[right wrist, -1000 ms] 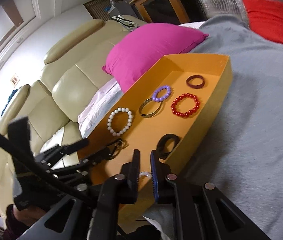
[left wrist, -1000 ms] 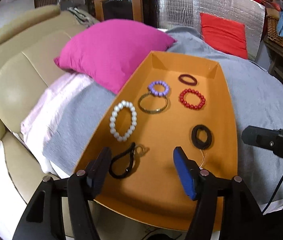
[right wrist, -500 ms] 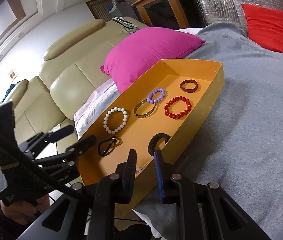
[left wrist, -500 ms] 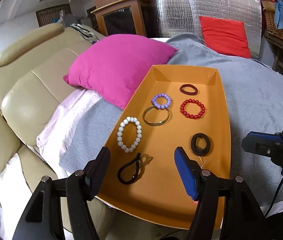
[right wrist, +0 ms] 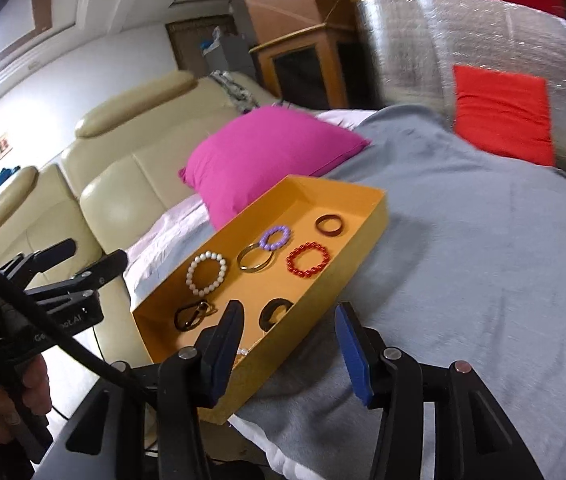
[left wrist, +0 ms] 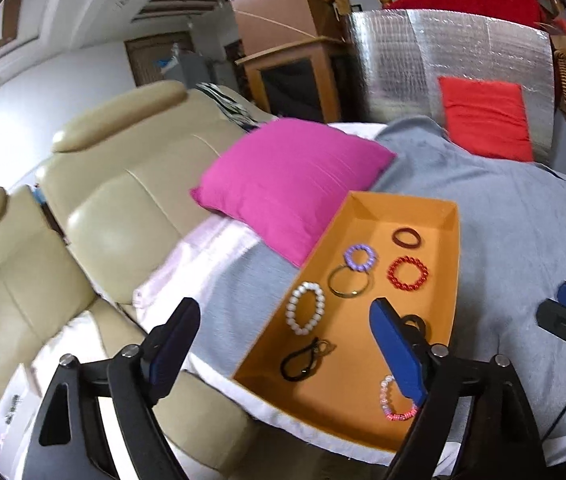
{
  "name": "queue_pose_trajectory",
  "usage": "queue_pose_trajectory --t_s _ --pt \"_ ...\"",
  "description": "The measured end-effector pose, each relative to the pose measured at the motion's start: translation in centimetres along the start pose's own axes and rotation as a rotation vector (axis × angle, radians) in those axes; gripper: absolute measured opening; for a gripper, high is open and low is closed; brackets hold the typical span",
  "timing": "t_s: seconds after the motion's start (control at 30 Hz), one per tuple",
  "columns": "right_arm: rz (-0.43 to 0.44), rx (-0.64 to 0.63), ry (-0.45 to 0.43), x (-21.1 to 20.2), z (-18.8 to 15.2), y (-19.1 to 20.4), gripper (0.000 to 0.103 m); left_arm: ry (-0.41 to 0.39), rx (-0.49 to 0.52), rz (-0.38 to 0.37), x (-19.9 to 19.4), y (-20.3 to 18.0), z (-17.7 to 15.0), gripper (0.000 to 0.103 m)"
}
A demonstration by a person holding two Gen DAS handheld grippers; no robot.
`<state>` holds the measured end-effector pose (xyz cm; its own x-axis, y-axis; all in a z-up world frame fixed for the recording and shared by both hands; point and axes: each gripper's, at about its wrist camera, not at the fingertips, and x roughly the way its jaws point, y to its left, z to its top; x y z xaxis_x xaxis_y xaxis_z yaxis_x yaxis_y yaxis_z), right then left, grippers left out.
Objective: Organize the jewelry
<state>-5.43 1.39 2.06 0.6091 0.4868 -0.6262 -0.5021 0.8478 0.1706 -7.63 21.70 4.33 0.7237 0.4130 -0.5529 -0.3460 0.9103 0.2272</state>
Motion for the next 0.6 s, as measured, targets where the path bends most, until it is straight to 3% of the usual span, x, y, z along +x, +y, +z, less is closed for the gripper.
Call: queue_pose_trajectory --t_s 0.33,0.6 --pt "-0.146 -0.028 -0.013 -5.7 -1.2 2.4 0.056 -0.088 0.023 0.005 -6.4 1.5 0.5 0.088" --pt "-0.170 -0.041 -0.034 -8.4 -1.1 4.8 0.060 -0.158 0.053 -0.017 -10.5 2.4 0.5 0.088"
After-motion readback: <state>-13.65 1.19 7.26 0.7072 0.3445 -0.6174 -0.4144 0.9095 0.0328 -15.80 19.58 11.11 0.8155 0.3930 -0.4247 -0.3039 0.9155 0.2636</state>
